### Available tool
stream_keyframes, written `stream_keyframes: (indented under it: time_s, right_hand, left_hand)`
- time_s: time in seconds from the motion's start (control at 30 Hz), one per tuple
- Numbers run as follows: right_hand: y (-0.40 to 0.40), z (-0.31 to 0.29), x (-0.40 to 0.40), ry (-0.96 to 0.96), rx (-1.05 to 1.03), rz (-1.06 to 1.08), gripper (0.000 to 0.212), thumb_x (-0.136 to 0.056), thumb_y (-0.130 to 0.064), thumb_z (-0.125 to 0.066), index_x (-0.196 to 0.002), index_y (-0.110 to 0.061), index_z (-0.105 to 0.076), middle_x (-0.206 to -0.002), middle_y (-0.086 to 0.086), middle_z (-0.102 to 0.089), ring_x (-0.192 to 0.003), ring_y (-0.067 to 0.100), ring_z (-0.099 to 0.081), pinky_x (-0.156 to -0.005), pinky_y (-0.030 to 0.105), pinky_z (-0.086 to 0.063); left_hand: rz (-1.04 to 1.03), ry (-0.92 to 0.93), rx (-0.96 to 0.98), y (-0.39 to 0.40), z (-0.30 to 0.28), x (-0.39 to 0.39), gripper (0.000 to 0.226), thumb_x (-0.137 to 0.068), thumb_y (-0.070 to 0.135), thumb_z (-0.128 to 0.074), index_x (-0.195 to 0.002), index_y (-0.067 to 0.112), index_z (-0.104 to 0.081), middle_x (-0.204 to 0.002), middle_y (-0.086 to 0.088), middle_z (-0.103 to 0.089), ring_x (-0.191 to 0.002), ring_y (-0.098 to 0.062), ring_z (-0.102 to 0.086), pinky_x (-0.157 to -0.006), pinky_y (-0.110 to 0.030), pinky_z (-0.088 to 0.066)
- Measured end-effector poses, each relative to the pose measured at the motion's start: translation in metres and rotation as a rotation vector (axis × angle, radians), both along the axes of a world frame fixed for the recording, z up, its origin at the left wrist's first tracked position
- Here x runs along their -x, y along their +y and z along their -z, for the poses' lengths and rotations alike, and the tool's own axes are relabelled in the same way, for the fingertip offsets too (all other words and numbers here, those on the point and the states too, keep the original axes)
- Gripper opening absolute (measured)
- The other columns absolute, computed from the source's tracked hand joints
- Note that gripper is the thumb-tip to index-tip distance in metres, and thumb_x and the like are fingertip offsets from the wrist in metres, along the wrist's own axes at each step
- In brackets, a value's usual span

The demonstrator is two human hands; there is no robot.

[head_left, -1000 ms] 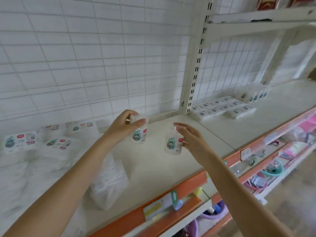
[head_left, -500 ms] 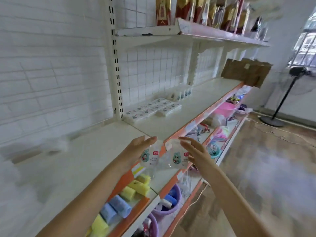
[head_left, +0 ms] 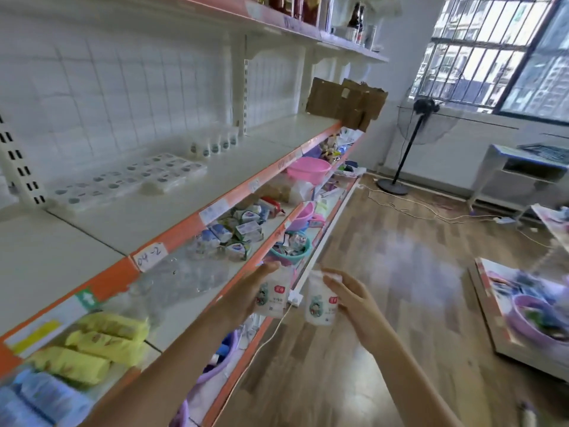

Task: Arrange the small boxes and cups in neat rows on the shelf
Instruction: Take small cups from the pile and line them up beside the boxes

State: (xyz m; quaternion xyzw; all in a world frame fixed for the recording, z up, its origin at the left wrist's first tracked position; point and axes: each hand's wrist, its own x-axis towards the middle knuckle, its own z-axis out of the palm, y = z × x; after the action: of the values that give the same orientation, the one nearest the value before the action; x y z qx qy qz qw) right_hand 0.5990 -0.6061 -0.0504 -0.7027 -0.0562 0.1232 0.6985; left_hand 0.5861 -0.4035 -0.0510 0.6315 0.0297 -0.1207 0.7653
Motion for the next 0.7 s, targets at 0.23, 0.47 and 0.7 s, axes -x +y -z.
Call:
stream_keyframes:
  time_s: [0.23, 0.47, 0.7]
  right_hand:
    - [-0.021, 0.019, -0.087, 0.021, 0.002, -0.009, 0.041, -0.079, -0.03, -0.058, -0.116, -0.013, -0.058, -0.101, 0.007, -0.068, -0.083, 0.014, -0.068, -0.062, 0.02, -0.05]
    - [-0.005, -0.003, -0.229, -0.01, 0.013, -0.063, 0.043, -0.076, -0.029, -0.061, -0.116, -0.013, -0.056, -0.105, 0.01, -0.067, -0.091, 0.02, -0.067, -0.069, 0.024, -0.054]
    - [0.005, -0.033, -0.364, -0.111, 0.086, -0.069, 0.071, -0.054, -0.058, -0.07, -0.115, -0.024, -0.059, -0.109, 0.005, -0.064, -0.098, 0.018, -0.063, -0.074, 0.025, -0.051]
  left_hand:
    - [0.076, -0.053, -0.054, -0.012, 0.015, -0.097, 0.047, -0.071, 0.046, -0.064, -0.106, 0.015, -0.057, -0.095, -0.013, -0.067, -0.091, -0.027, -0.065, -0.09, -0.049, -0.047]
    - [0.031, -0.117, -0.111, 0.004, -0.011, -0.241, 0.063, -0.053, 0.053, -0.067, -0.104, 0.017, -0.056, -0.094, -0.007, -0.067, -0.086, -0.018, -0.066, -0.073, -0.032, -0.053]
    - [-0.103, -0.211, -0.201, 0.029, -0.039, -0.369, 0.062, -0.053, 0.051, -0.07, -0.102, 0.014, -0.061, -0.091, -0.006, -0.068, -0.088, -0.024, -0.065, -0.079, -0.037, -0.05]
